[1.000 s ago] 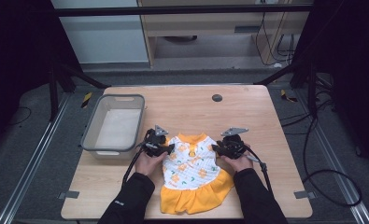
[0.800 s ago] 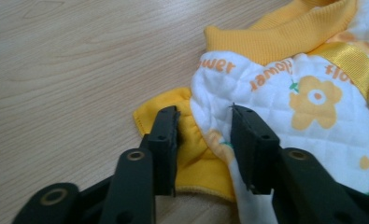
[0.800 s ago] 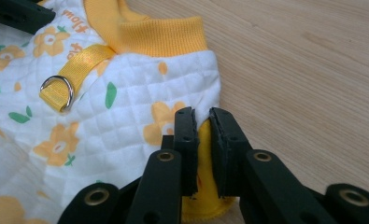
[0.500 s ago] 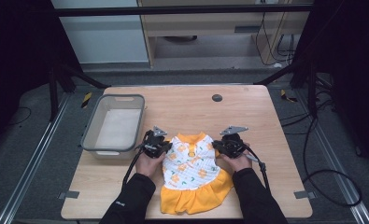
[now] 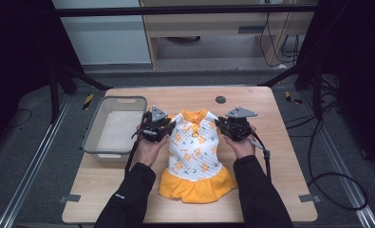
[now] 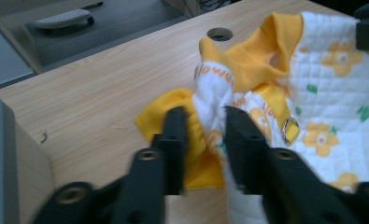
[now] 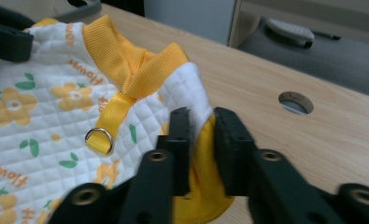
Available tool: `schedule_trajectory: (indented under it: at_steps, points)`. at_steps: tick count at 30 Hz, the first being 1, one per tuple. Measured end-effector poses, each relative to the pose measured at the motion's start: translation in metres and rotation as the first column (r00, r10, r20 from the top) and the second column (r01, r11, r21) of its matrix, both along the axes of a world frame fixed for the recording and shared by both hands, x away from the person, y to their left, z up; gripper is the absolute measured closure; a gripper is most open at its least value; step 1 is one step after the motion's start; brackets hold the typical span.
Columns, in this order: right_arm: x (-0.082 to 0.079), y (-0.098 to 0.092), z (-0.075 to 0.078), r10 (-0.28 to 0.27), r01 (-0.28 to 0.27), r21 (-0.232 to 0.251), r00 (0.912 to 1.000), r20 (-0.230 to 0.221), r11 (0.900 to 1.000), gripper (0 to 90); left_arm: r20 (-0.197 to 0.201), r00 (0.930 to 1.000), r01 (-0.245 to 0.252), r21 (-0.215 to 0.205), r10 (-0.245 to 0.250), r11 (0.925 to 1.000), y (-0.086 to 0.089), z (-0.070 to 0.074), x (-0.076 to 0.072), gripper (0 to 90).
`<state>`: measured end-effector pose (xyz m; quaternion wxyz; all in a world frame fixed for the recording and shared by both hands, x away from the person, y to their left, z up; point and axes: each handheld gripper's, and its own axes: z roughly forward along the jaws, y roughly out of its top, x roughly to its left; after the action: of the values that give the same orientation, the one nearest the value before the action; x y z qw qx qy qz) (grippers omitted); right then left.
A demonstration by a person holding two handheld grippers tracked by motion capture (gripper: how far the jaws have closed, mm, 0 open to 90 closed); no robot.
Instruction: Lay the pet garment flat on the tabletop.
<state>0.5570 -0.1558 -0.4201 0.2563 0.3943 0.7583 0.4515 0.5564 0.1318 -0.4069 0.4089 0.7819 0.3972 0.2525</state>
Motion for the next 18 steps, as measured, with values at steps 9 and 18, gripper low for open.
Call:
schedule_trajectory:
  at_steps: [9,18]
  points:
    - [-0.018,-0.014,0.008,-0.012,0.012,-0.023,0.9994,0.033,1.0,60.8,-0.015,0.9998,0.011,-0.014,-0.011,0.9998,0.015,0.005,-0.018,49.7]
    - [-0.078,-0.027,0.001,0.052,-0.052,-0.01,0.9975,-0.049,0.999,58.9,-0.073,0.9895,0.126,0.006,-0.125,0.992,0.028,-0.006,-0.083,48.2]
